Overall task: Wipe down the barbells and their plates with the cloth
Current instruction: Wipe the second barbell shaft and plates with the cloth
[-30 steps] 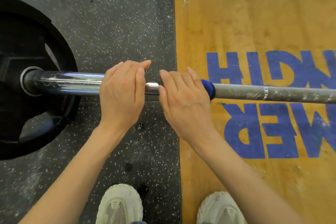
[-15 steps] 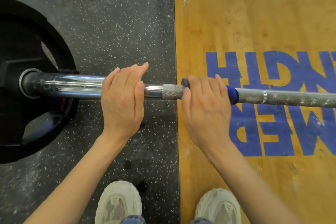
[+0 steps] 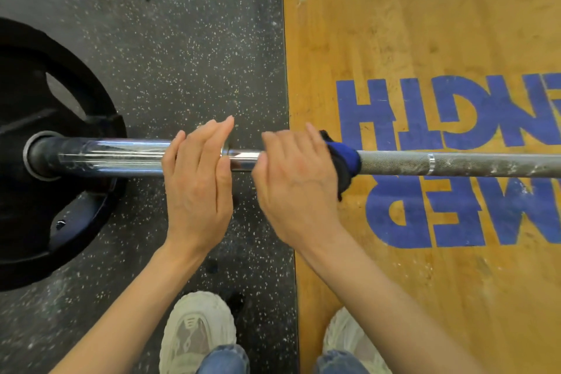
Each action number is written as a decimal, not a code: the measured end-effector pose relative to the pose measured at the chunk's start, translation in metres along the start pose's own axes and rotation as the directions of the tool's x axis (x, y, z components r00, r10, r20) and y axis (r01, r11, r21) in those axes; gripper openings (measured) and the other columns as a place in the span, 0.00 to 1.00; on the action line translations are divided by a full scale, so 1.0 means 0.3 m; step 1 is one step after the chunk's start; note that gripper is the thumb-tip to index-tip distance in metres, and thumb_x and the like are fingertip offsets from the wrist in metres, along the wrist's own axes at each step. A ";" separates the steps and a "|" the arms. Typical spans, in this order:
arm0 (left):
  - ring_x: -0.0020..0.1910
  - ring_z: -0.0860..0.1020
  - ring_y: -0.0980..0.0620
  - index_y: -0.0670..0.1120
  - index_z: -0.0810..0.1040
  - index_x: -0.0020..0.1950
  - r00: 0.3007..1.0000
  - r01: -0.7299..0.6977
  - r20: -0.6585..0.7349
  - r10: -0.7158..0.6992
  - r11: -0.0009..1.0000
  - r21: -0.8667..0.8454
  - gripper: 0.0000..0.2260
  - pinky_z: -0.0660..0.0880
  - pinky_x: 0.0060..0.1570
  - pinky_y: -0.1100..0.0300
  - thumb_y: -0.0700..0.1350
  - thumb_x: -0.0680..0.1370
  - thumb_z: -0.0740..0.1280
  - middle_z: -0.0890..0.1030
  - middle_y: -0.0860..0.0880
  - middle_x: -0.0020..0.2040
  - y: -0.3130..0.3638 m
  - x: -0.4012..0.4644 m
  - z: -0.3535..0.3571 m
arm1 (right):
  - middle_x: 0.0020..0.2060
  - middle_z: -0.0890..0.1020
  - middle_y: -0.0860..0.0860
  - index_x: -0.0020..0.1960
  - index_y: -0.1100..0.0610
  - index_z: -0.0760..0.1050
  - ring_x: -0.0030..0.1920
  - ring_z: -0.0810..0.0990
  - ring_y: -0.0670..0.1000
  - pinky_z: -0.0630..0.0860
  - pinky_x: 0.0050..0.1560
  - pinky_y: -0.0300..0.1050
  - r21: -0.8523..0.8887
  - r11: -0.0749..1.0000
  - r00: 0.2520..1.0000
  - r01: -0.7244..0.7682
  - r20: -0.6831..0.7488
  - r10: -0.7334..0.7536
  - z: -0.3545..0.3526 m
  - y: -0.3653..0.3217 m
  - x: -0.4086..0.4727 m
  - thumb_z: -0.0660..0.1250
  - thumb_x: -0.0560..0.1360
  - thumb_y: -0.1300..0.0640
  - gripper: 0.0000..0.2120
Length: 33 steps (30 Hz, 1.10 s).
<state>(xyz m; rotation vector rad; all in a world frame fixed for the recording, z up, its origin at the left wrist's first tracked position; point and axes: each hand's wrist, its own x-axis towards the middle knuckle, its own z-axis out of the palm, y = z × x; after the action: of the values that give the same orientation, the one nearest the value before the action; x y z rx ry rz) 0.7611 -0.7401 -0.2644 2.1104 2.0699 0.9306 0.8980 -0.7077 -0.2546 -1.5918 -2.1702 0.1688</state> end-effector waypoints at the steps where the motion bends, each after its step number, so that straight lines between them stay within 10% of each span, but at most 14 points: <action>1: 0.70 0.71 0.47 0.39 0.70 0.74 1.000 -0.002 0.018 0.002 1.000 0.003 0.19 0.56 0.76 0.51 0.40 0.84 0.52 0.76 0.44 0.68 0.005 -0.012 -0.010 | 0.43 0.80 0.54 0.54 0.59 0.79 0.47 0.77 0.58 0.67 0.70 0.55 0.001 0.998 0.998 0.061 0.023 -0.061 0.001 0.008 -0.002 0.54 0.82 0.55 0.16; 9: 0.61 0.77 0.50 0.44 0.78 0.68 0.990 -0.102 0.113 0.088 0.987 0.121 0.16 0.52 0.77 0.52 0.42 0.82 0.60 0.80 0.47 0.62 0.055 -0.030 -0.120 | 0.39 0.76 0.53 0.48 0.58 0.76 0.43 0.72 0.57 0.70 0.60 0.55 -0.055 0.999 1.000 0.002 0.012 -0.001 -0.037 -0.001 -0.080 0.53 0.82 0.55 0.15; 13: 0.73 0.70 0.45 0.42 0.76 0.70 0.967 -0.166 0.225 0.120 0.966 0.197 0.18 0.50 0.78 0.46 0.43 0.83 0.57 0.77 0.45 0.69 0.076 -0.013 -0.103 | 0.41 0.77 0.53 0.52 0.58 0.78 0.44 0.73 0.57 0.70 0.58 0.53 -0.036 0.981 0.977 0.189 0.103 -0.184 -0.061 0.041 -0.119 0.51 0.83 0.55 0.17; 16: 0.72 0.72 0.45 0.40 0.75 0.71 0.956 -0.154 0.277 0.099 0.971 0.184 0.19 0.53 0.79 0.48 0.42 0.84 0.54 0.79 0.45 0.67 0.072 -0.039 -0.095 | 0.42 0.77 0.52 0.54 0.58 0.78 0.44 0.73 0.57 0.71 0.60 0.55 -0.109 0.992 0.996 0.061 0.065 -0.054 -0.125 0.125 -0.181 0.51 0.83 0.54 0.17; 23: 0.72 0.72 0.45 0.39 0.72 0.74 0.970 -0.130 0.222 0.100 0.983 0.128 0.19 0.54 0.79 0.50 0.39 0.84 0.54 0.78 0.44 0.67 0.085 -0.122 -0.111 | 0.37 0.76 0.54 0.47 0.58 0.77 0.39 0.73 0.58 0.69 0.49 0.53 -0.093 0.974 0.974 0.206 0.114 -0.195 -0.072 0.013 -0.173 0.52 0.83 0.55 0.17; 29: 0.72 0.71 0.46 0.41 0.73 0.73 0.985 -0.116 0.138 0.101 0.987 0.109 0.18 0.54 0.78 0.50 0.38 0.84 0.54 0.78 0.47 0.68 0.106 -0.166 -0.103 | 0.33 0.75 0.53 0.39 0.54 0.74 0.35 0.71 0.57 0.64 0.43 0.52 -0.143 0.989 0.995 0.040 0.096 -0.027 -0.108 0.008 -0.191 0.53 0.82 0.55 0.16; 33: 0.73 0.70 0.47 0.40 0.73 0.72 0.985 -0.145 0.110 0.133 0.983 0.110 0.19 0.53 0.79 0.51 0.38 0.83 0.54 0.77 0.47 0.69 0.091 -0.181 -0.100 | 0.41 0.79 0.53 0.51 0.56 0.79 0.43 0.76 0.57 0.69 0.59 0.53 -0.060 0.985 0.971 0.162 0.188 -0.148 -0.085 -0.035 -0.226 0.53 0.83 0.52 0.16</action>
<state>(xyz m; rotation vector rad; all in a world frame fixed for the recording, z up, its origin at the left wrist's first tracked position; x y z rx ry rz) 0.7764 -0.8042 -0.2487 2.3348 1.9964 0.7128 0.9156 -0.7782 -0.2469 -1.4886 -2.4587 0.1945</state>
